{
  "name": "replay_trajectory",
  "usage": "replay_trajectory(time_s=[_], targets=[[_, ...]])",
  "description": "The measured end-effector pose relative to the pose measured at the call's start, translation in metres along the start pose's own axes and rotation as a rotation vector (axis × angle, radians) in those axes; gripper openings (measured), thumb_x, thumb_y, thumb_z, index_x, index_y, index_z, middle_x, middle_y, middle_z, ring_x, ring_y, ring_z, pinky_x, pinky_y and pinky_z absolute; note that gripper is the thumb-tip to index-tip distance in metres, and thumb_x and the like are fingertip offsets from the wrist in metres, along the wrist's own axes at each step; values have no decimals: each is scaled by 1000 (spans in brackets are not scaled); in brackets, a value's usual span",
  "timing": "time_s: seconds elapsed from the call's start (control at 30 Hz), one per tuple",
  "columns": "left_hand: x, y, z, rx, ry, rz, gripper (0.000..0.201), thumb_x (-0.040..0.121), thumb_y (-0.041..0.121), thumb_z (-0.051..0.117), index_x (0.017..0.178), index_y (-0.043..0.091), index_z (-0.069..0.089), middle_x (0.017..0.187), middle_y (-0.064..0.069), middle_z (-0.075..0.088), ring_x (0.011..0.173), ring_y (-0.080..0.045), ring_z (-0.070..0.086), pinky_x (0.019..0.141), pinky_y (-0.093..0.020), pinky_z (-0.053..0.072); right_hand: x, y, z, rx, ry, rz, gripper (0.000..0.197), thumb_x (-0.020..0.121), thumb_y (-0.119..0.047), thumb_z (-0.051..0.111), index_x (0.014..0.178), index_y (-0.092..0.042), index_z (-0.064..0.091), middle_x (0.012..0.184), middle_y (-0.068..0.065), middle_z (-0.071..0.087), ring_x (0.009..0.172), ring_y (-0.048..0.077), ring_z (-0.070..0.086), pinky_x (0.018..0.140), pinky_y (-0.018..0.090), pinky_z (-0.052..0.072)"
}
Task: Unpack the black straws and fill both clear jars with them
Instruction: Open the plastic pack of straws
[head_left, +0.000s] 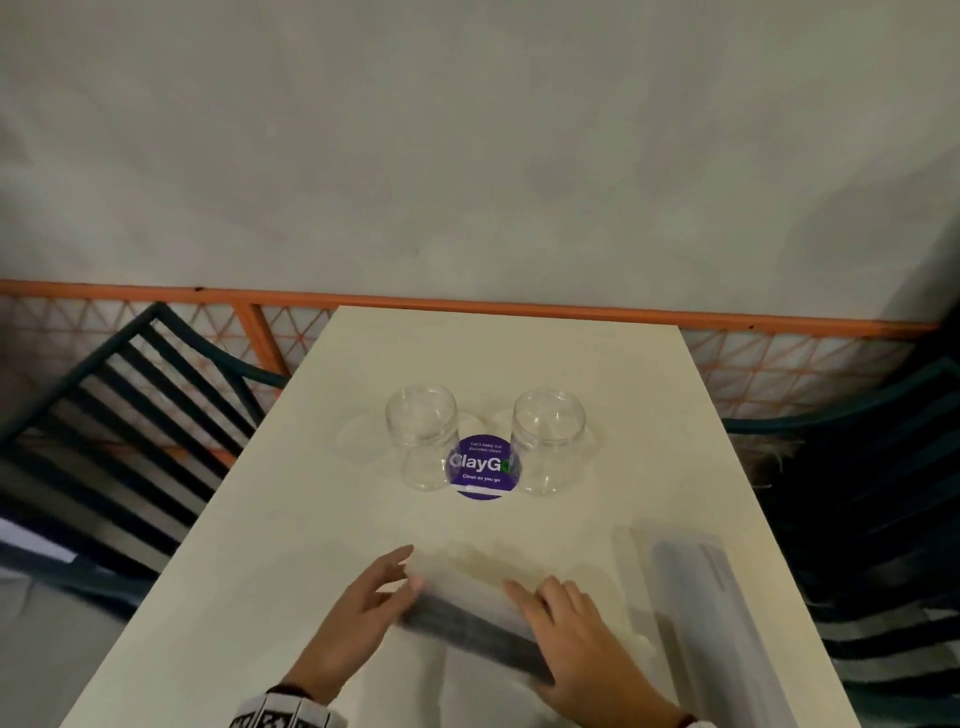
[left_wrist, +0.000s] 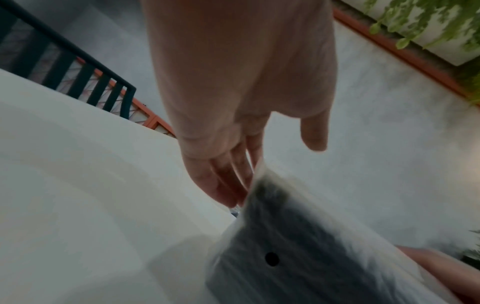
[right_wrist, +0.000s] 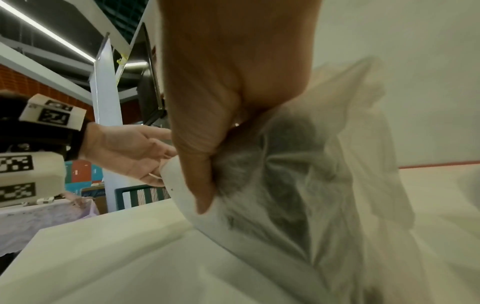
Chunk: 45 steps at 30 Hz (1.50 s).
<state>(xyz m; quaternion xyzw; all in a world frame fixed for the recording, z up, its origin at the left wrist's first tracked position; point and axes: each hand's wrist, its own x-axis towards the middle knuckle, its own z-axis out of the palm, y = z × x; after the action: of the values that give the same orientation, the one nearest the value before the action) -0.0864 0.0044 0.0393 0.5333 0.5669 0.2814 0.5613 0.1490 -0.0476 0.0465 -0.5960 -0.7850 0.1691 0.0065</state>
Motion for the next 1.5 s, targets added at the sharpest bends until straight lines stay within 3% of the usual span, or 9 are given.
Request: replay_trajectory(time_s=[0.17,0.27,0.43,0.6,0.73,0.83,1.0,1.17,1.5], targets=[[7,-3,-18,100,114,19,18,80,24,68,97,22,62,95,-9,65,71,-14,62,67,-19,47,10,-11,4,247,60,-73,82,73,-76,18,140,-30,30,120,-11,36,113,11,36,105,19,25],[12,3,-27,179,104,108,7,80,22,68,80,20,61,91,-4,62,76,-13,60,69,-15,45,17,-13,-9,349,130,-26,48,91,-54,34,132,-32,43,115,-15,43,112,3,43,97,5,22],[28,23,-40,132,155,266,17,88,8,55,75,12,47,62,6,56,57,-2,49,57,-12,37,19,13,-43,335,140,97,35,89,-41,54,120,-24,53,113,-9,57,105,10,54,88,22,40],[38,30,-56,64,179,290,7,88,6,54,84,4,48,77,-8,56,75,-23,53,62,-17,40,3,43,-57,683,315,243,27,84,-27,65,63,-24,48,58,-8,47,55,3,40,60,23,37],[35,44,-61,180,55,289,18,85,5,58,86,22,53,93,-4,62,83,-23,56,63,-11,41,1,37,-52,731,385,258,32,85,-22,63,59,-23,45,57,-6,47,57,3,44,57,14,36],[30,60,-58,581,74,330,22,69,44,49,90,43,49,111,13,54,109,-16,52,90,-22,36,4,27,-47,805,434,237,19,85,-21,64,68,-28,57,62,-16,58,60,0,48,59,12,38],[20,90,-4,917,55,507,64,68,64,19,122,40,45,147,13,28,144,-16,3,113,-43,-11,10,17,-35,821,516,208,62,66,-81,45,86,-27,69,82,-9,66,71,12,57,66,23,46],[18,108,44,817,-304,664,54,84,54,27,127,29,48,128,7,55,117,-7,46,104,-29,29,14,2,-36,818,549,184,24,77,-61,55,82,-40,66,82,-18,64,75,6,55,62,12,41],[32,75,-49,639,-85,452,26,78,50,57,84,26,64,86,10,65,85,-7,58,80,-27,46,10,22,-39,949,609,254,25,88,-10,60,67,-23,64,64,-15,66,60,-1,54,57,12,40]])
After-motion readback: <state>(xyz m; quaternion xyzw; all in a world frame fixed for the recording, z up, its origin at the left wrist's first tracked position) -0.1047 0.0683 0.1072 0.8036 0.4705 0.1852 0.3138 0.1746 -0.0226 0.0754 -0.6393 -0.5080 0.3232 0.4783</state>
